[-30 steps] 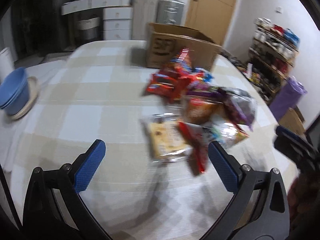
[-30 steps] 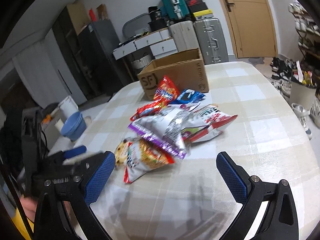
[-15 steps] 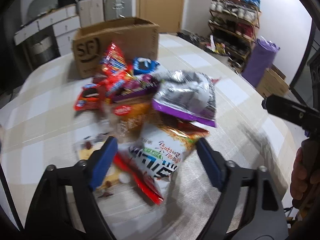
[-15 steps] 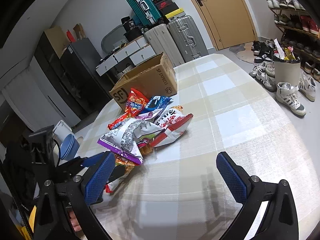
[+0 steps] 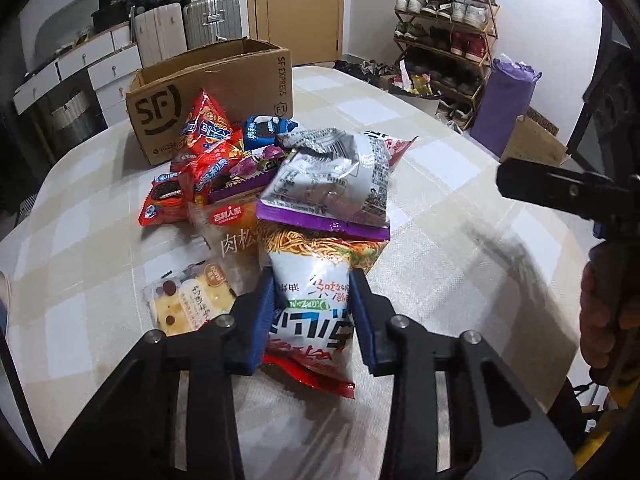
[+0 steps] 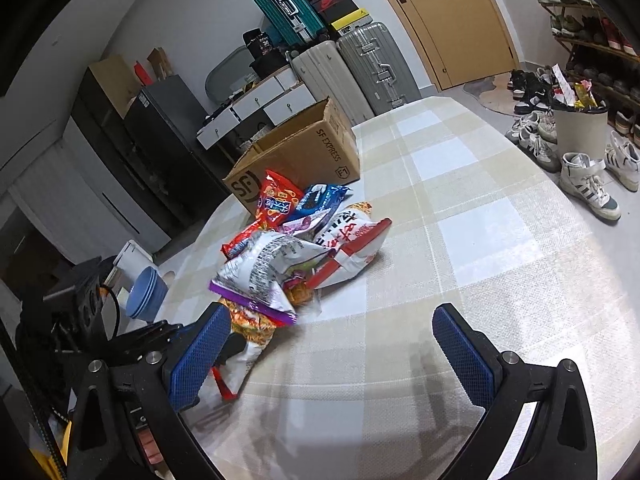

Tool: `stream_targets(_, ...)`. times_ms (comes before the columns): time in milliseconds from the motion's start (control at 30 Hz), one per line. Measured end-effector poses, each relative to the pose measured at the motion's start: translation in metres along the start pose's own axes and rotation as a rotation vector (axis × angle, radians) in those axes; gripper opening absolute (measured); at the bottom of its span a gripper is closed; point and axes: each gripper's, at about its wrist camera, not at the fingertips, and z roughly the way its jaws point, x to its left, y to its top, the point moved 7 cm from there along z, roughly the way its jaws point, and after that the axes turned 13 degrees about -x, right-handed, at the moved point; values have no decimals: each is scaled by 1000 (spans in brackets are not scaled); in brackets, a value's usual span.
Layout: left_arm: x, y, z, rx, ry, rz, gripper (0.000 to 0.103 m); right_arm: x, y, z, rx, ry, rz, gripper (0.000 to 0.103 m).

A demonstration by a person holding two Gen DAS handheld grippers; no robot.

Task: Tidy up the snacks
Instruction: 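Grasp the red noodle bag with the left tool while the right tool grasps the white-purple chip bag, then lift the red noodle bag with the left tool while the right tool lifts the white-purple chip bag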

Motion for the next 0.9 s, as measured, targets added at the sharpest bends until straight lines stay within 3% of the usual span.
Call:
stream_targets(300, 18, -8, -47, -37, -45, -118, 33, 29, 2, 31, 89, 78, 42, 103)
stream_targets(567, 48, -15, -85, -77, -61, -237, 33, 48, -10, 71, 164, 23, 1, 102)
stream_targets(667, 57, -17, -99, -94, -52, -257, 33, 50, -21, 78, 196, -3, -12, 88)
stream_targets(800, 66, -18, -115, -118, -54, -288, 33, 55, -34, 85, 220, -36, -78, 82)
stream_targets(900, 68, -19, -127, -136, -50, -295, 33, 57, -38, 91, 230, -69, -138, 70)
